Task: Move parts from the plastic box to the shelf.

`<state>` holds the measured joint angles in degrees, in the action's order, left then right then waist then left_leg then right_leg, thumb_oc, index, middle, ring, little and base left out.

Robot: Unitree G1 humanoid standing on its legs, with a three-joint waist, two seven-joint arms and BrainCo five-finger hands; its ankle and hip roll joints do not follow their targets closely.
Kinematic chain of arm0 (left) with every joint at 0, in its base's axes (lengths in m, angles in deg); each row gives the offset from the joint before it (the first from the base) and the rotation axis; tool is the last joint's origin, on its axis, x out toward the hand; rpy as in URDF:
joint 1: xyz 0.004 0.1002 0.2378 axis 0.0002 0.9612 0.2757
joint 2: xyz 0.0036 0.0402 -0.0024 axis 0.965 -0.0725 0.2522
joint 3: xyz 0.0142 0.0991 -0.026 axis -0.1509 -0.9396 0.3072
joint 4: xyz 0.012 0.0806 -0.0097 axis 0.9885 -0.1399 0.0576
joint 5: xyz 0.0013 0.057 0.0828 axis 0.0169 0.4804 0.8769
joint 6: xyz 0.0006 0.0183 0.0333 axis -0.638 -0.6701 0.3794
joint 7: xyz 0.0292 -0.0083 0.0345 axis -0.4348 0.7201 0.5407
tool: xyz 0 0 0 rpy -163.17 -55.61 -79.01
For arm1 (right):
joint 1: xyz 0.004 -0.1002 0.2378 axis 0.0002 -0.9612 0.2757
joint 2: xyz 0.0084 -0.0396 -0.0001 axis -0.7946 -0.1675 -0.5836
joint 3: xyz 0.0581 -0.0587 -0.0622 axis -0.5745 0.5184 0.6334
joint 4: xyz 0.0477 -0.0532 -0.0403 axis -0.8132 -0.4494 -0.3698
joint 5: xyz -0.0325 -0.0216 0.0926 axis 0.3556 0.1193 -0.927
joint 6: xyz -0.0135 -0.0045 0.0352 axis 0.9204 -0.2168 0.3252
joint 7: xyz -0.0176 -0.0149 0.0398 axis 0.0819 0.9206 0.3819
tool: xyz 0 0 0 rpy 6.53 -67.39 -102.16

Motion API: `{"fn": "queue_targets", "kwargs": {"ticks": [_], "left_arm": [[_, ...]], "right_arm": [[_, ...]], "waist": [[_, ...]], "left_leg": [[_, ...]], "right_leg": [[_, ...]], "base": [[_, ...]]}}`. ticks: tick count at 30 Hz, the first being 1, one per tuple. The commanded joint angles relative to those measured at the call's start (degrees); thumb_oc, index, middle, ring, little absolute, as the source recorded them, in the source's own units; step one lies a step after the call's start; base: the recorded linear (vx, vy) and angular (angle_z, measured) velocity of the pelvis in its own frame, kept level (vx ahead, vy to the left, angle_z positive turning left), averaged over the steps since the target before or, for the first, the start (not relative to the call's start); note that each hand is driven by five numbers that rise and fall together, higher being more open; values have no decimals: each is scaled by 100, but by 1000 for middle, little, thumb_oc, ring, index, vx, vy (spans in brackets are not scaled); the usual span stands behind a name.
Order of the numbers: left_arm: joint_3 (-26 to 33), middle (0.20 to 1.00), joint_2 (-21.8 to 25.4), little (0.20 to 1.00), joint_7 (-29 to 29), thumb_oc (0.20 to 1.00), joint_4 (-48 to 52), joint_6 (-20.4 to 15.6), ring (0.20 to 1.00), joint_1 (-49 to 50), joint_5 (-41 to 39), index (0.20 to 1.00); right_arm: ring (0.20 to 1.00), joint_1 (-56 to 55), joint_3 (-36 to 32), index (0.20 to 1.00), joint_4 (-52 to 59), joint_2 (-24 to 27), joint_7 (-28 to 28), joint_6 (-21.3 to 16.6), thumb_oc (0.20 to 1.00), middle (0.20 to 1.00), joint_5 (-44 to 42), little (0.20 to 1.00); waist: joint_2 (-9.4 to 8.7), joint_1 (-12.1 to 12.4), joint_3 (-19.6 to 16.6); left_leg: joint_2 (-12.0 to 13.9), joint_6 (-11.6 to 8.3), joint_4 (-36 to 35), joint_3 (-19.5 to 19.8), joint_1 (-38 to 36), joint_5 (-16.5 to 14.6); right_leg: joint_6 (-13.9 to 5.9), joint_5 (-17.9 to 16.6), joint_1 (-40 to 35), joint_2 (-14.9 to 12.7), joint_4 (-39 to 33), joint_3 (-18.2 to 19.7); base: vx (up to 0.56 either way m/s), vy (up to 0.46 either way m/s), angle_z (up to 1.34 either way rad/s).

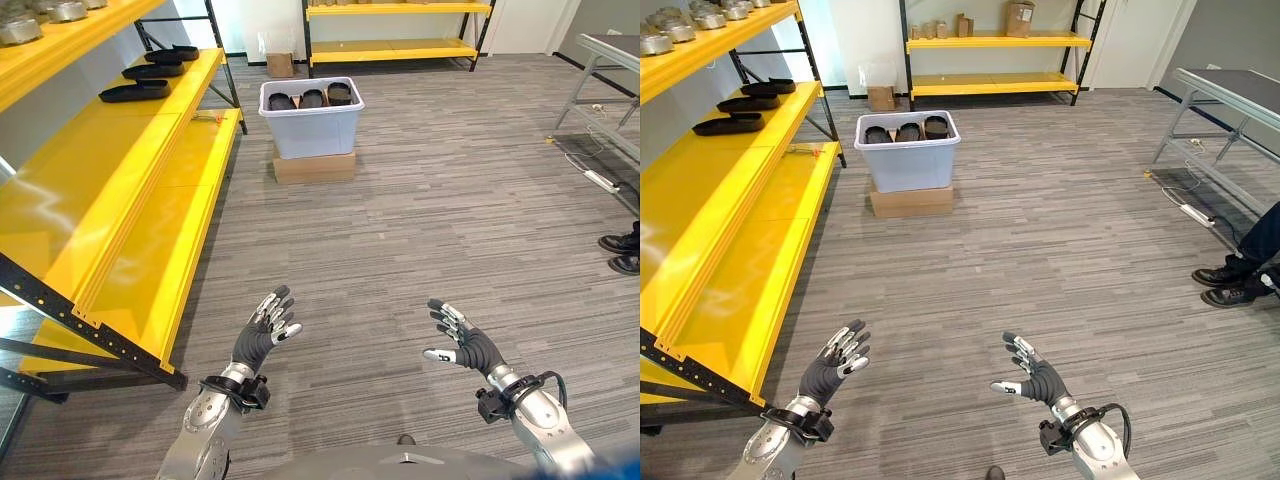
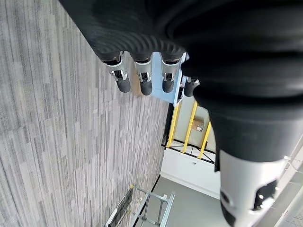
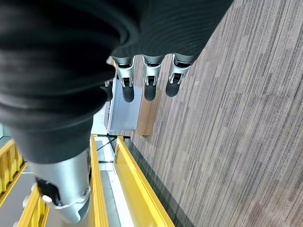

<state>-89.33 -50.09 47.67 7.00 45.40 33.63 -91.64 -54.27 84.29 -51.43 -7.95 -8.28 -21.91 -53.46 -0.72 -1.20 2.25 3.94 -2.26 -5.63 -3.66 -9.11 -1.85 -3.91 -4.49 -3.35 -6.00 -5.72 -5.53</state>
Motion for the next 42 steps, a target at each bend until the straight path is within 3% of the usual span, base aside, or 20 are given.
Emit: {"fn": "queue_targets", "kwargs": {"ticks": [1,28,42], "left_arm": [[-77,1000,161,1000,149,1000,96,-145,1000,-159,-201,1000],[-39,1000,216,1000,51,1000,39,-236,1000,-249,191,1000],[-31,1000,205,1000,10,1000,44,-247,1000,-380,204,1000]], "right_arm": [[1000,170,-198,1000,178,-62,20,-234,1000,1000,-71,1000],[1000,132,-245,1000,80,-172,24,-201,1000,1000,-266,1000],[1000,322,-198,1000,-45,-238,10,-180,1000,1000,-306,1000]], "waist": [[-13,-81,-76],[-3,-33,-47],[-67,14,-50]], "left_leg": [[181,45,63,171,213,-195],[144,64,63,238,231,-187],[-28,194,98,247,219,-264]], "right_leg": [[-416,447,-308,-611,193,-50],[-416,464,-339,-605,206,-98],[-516,441,-289,-800,396,-73]], "base": [[0,0,0],[0,0,0],[-2,26,0]]}}
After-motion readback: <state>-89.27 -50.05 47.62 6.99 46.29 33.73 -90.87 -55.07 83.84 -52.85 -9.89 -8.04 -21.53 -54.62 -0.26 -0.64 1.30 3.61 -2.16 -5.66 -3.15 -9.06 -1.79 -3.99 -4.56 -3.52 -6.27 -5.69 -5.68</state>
